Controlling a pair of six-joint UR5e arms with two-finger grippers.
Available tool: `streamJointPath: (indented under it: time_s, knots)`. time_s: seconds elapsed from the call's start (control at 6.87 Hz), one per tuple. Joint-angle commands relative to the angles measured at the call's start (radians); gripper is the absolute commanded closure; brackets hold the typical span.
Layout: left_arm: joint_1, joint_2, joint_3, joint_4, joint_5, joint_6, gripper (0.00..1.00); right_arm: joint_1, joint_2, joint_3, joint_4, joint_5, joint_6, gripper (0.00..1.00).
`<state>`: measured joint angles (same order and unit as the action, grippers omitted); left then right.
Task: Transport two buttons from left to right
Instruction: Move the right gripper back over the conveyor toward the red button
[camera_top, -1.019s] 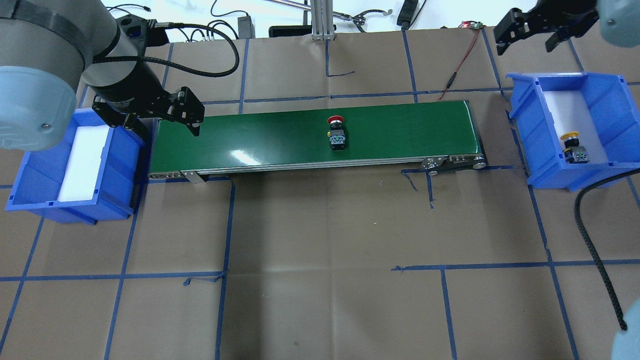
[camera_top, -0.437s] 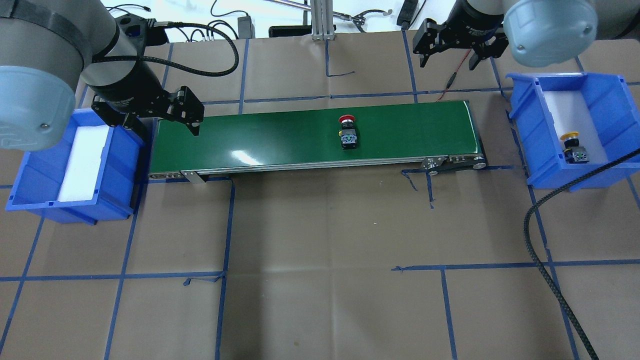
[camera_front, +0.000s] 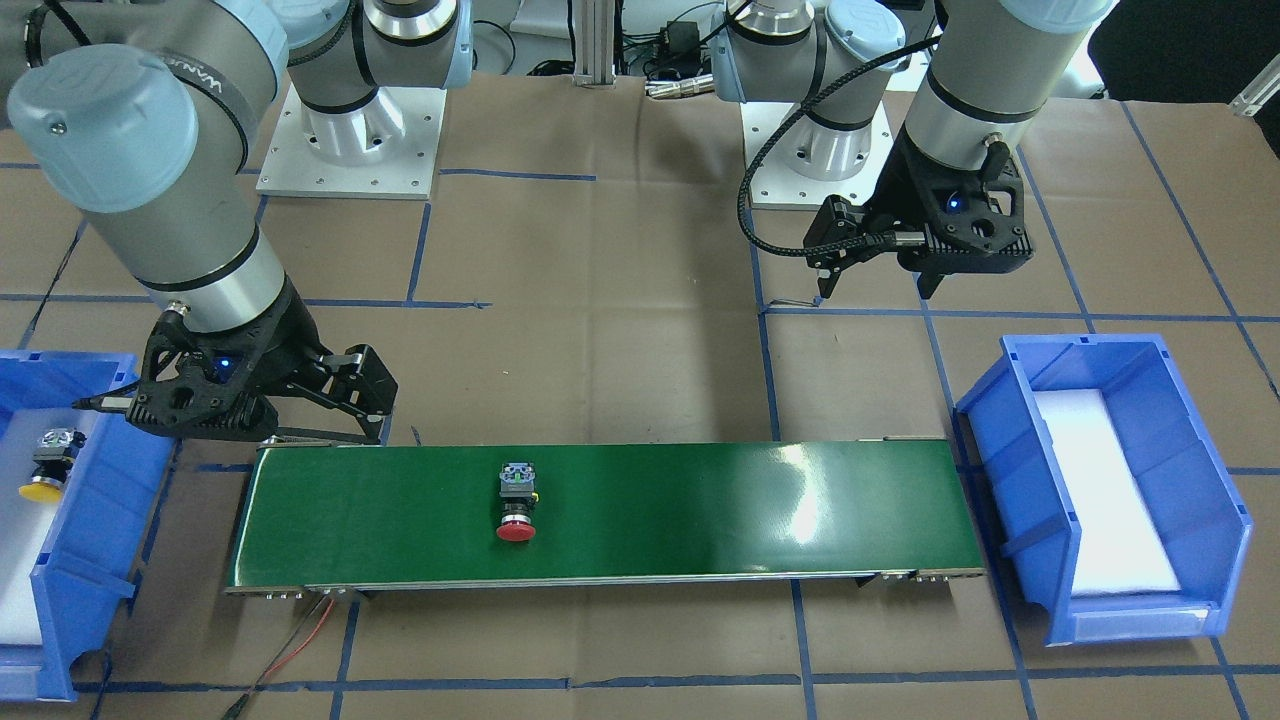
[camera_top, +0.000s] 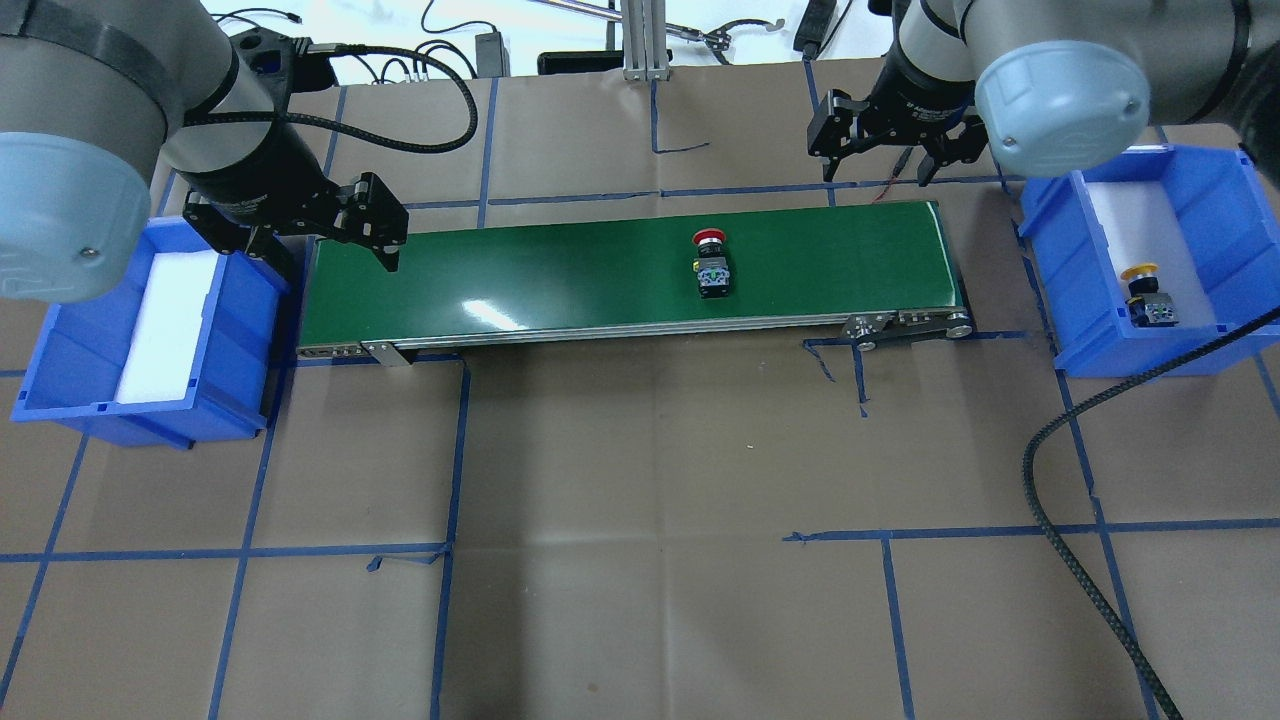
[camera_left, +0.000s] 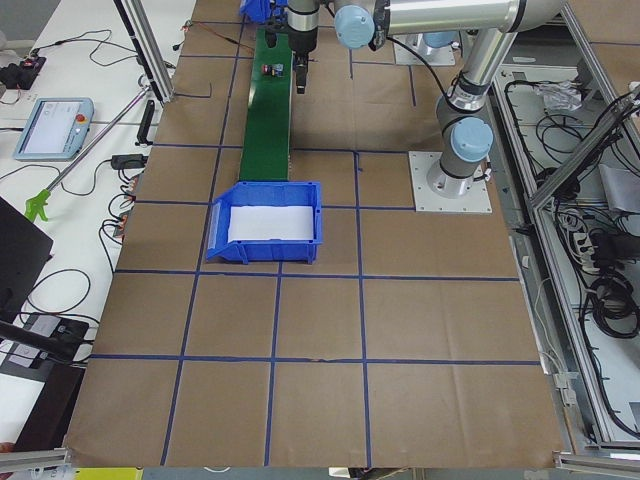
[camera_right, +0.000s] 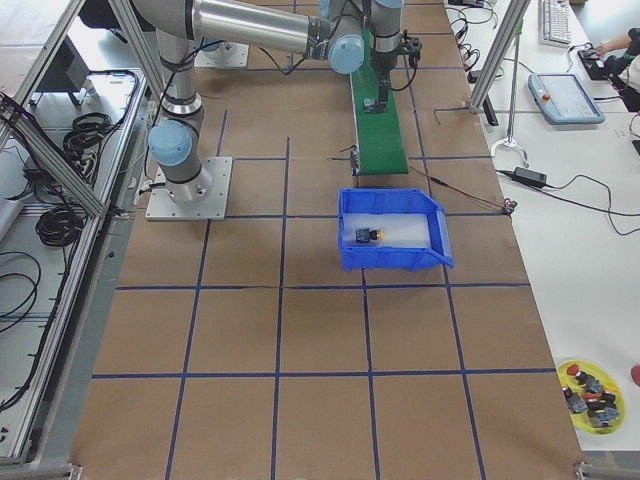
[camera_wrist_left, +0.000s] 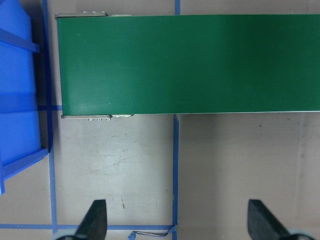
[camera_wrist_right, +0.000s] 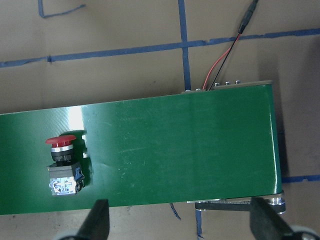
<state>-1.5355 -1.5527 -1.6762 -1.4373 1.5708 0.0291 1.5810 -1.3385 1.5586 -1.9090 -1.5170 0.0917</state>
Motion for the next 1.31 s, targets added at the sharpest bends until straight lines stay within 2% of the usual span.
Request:
streamJointPath:
  time_s: [0.0, 0.87, 1.16]
  knots:
    - [0.0, -0.001, 0.001, 0.0, 0.0, 0.0, 0.0, 0.001, 0.001, 0.009, 0.001, 0.0, -0.001, 0.0]
    - [0.0, -0.001, 0.001, 0.0, 0.0, 0.0, 0.0, -0.001, 0.015, 0.04, -0.025, 0.0, -0.003, 0.0]
    - [0.0, -0.001, 0.001, 0.0, 0.0, 0.0, 0.0, -0.001, 0.013, 0.078, -0.096, 0.0, -0.004, 0.0]
